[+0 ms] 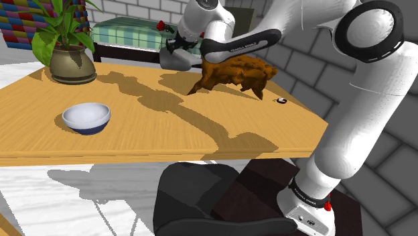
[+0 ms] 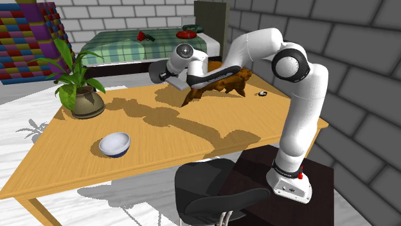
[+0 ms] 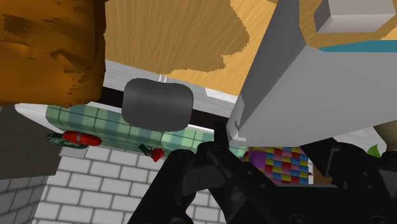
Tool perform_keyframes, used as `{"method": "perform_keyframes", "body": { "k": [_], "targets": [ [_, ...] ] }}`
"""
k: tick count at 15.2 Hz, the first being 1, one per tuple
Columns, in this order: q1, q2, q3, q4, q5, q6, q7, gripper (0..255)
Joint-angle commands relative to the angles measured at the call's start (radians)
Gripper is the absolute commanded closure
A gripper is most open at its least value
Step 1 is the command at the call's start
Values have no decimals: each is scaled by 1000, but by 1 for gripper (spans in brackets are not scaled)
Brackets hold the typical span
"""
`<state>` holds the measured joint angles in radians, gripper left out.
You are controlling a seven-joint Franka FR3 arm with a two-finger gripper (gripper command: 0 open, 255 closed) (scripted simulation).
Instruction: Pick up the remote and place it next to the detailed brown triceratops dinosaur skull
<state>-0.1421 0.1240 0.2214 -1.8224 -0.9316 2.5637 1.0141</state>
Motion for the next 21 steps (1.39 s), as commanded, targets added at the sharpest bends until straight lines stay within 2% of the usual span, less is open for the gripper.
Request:
{"method": "perform_keyframes", "body": {
  "k": [1,21],
  "targets": [
    [2,7,-3,-11,-25,12,28,255],
    [32,113,-58,-90,-322,113,344,255]
  ]
}}
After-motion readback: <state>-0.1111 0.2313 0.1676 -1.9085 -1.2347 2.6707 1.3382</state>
